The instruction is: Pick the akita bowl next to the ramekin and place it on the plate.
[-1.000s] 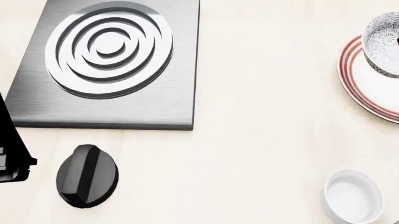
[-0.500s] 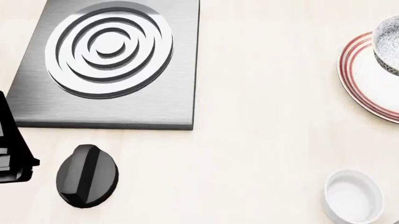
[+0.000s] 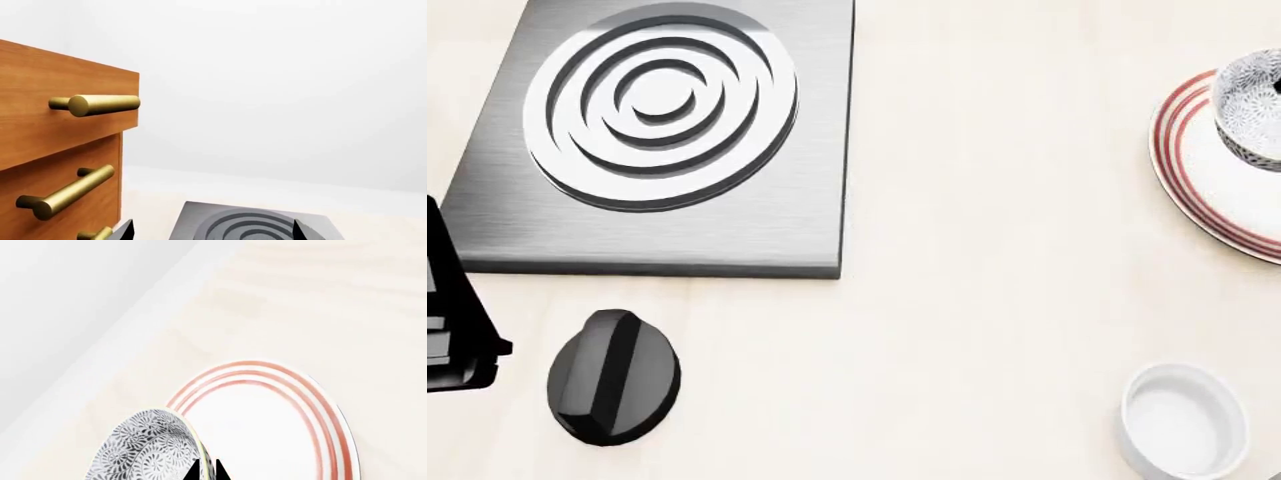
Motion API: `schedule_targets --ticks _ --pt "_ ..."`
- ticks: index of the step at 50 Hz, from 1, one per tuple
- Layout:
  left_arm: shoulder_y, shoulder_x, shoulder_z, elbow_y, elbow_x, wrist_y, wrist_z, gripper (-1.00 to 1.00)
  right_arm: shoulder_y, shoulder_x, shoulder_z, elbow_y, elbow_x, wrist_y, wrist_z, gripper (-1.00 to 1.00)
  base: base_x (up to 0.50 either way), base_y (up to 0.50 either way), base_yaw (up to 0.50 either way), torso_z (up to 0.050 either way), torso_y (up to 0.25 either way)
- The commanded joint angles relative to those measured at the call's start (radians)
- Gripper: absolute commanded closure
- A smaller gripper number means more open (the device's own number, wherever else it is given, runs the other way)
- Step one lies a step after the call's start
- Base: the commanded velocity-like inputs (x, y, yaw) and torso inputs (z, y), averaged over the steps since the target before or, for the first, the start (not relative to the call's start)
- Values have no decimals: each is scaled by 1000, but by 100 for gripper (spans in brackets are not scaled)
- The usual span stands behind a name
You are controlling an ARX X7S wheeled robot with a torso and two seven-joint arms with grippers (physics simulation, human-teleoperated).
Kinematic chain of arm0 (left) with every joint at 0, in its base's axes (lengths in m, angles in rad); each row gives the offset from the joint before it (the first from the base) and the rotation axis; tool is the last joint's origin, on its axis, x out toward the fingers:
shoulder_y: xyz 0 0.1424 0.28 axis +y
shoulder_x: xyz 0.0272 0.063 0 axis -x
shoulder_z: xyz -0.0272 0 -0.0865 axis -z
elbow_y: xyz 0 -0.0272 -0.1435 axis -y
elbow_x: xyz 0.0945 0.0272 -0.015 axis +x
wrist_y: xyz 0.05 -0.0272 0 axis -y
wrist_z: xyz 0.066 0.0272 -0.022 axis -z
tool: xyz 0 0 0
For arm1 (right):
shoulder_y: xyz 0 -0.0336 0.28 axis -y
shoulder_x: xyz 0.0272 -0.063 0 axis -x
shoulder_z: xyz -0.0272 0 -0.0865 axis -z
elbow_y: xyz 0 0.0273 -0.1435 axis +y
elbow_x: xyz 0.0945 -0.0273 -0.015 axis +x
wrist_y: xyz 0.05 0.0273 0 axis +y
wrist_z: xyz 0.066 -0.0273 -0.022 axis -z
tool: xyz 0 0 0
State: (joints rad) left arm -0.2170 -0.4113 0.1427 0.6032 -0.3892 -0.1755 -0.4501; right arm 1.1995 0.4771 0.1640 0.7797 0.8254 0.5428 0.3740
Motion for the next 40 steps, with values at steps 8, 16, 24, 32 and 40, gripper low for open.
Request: schedule_targets --ticks 8,16,24,32,40 --pt "3 -3 4 -6 5 12 0 -100 118 -9 -46 239 -82 -113 -94 100 0 0 0 0 0" --pt "-2 -5 8 -3 8 4 -5 -100 186 -17 -62 406 -120 -196 -150 100 0 0 0 0 0" --pt "-2 -8 9 -2 9 7 -6 -100 236 -18 -73 524 -156 -247 -179 100 0 0 0 0 1" --pt "-8 -8 11 -7 11 6 -8 -100 240 -30 -25 527 -207 -244 -177 100 0 0 0 0 0" --pt "-11 -14 5 0 5 2 -12 -100 251 -43 46 528 -308 -230 -179 100 0 0 0 0 0"
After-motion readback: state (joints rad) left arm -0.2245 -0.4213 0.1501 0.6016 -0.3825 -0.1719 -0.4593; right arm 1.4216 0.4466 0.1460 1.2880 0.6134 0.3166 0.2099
